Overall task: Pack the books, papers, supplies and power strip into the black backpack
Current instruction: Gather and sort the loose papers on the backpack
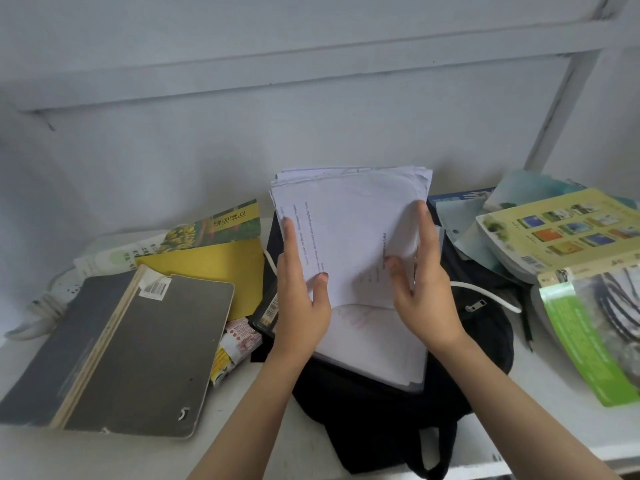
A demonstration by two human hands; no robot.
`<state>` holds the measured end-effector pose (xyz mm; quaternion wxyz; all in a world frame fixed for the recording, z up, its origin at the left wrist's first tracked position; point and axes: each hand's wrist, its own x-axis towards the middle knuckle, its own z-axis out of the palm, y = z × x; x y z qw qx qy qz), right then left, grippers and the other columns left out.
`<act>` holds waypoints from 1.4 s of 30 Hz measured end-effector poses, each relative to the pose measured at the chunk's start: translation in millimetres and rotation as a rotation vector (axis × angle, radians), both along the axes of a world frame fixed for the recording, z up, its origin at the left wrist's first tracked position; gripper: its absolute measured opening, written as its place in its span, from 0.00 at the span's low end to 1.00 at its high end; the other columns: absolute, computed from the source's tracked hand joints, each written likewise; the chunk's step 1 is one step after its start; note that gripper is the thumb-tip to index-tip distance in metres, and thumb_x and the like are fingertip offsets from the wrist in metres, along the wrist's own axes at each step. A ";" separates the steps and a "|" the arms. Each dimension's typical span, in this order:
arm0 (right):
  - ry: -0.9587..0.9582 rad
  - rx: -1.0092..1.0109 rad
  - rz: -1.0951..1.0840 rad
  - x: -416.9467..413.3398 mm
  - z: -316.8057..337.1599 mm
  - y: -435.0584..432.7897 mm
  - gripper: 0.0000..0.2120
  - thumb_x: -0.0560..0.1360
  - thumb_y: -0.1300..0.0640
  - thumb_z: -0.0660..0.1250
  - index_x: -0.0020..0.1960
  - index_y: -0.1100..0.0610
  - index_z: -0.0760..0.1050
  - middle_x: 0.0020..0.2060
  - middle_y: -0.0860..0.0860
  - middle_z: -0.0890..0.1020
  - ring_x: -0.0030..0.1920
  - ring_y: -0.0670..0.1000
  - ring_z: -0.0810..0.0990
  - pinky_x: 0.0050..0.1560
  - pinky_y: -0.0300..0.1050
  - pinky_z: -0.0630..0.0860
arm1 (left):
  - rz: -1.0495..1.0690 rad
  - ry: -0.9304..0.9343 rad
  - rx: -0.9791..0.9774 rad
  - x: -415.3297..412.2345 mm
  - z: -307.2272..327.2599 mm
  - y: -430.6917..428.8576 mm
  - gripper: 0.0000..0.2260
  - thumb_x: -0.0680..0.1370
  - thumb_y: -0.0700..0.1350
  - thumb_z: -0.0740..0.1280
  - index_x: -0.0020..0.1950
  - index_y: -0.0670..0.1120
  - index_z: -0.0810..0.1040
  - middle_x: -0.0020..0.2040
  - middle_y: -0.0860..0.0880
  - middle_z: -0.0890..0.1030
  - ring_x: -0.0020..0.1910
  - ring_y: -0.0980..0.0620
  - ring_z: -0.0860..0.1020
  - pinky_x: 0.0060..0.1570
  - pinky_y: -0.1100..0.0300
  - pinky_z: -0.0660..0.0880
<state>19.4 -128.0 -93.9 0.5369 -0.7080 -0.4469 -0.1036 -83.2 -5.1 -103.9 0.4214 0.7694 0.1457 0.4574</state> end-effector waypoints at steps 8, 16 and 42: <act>-0.003 -0.069 0.085 3.7 -2.2 -2.0 0.39 0.77 0.68 0.60 0.73 0.35 0.47 0.68 0.27 0.61 0.48 0.37 0.77 0.50 0.36 0.74 | -0.020 0.055 0.038 -1.4 -3.8 4.6 0.34 0.77 0.29 0.60 0.74 0.52 0.49 0.68 0.76 0.52 0.68 0.76 0.52 0.58 0.81 0.60; 0.169 0.076 0.144 2.7 6.1 -11.1 0.22 0.77 0.67 0.61 0.68 0.54 0.68 0.65 0.39 0.71 0.69 0.39 0.66 0.69 0.34 0.61 | -0.159 0.067 -0.271 -6.6 0.2 -1.7 0.29 0.77 0.30 0.59 0.71 0.56 0.61 0.68 0.68 0.62 0.68 0.74 0.59 0.62 0.77 0.61; 1.230 0.582 -0.103 36.5 -3.7 -126.3 0.20 0.76 0.69 0.57 0.57 0.48 0.78 0.63 0.48 0.76 0.50 0.53 0.80 0.37 0.39 0.80 | -0.652 0.821 0.005 -10.6 4.5 -37.0 0.48 0.63 0.54 0.78 0.69 0.75 0.48 0.63 0.69 0.69 0.65 0.71 0.63 0.63 0.68 0.59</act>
